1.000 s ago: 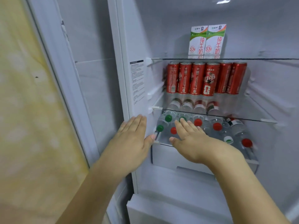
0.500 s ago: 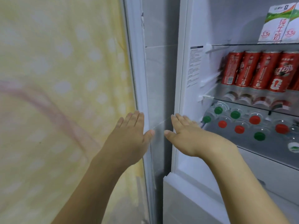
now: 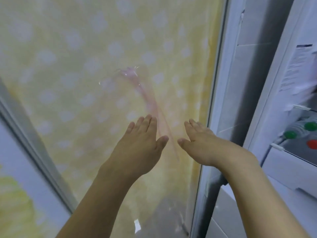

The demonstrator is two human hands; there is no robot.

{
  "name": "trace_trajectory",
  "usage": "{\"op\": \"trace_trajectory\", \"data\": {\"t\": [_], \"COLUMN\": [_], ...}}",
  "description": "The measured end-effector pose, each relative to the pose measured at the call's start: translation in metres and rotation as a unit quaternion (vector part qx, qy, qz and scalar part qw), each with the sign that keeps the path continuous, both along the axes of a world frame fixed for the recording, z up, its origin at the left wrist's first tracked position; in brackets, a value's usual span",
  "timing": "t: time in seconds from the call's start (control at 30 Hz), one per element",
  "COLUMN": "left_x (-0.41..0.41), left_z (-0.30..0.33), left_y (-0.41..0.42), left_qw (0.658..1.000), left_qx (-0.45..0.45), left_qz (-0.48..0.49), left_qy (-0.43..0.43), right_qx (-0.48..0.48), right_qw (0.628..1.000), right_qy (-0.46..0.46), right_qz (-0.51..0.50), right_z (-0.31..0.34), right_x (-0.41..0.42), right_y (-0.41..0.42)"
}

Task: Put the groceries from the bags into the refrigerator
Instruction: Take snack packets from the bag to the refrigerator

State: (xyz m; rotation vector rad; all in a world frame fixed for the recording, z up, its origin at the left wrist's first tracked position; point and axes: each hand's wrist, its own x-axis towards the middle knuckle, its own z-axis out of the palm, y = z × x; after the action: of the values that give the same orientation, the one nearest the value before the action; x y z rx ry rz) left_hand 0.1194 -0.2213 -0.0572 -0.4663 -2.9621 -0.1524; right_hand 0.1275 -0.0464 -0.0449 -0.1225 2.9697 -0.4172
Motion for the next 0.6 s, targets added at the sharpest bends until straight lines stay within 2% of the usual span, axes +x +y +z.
{"op": "trace_trajectory", "data": {"t": [0.3,0.6], "left_x": [0.03,0.065], "left_z": [0.004,0.013], "left_y": [-0.053,-0.099], "left_qw": [0.995,0.974], "left_qx": [0.008,0.017], "left_qz": [0.1,0.224], "left_qy": [-0.017,-0.009], "right_qx": [0.033,0.019], "right_qw": [0.993,0.971], "right_qy": [0.023,0.035], "right_qz": [0.112,0.234], "right_z": [0.008,0.012], "right_x": [-0.013,-0.009], "right_y": [-0.056,-0.108]}}
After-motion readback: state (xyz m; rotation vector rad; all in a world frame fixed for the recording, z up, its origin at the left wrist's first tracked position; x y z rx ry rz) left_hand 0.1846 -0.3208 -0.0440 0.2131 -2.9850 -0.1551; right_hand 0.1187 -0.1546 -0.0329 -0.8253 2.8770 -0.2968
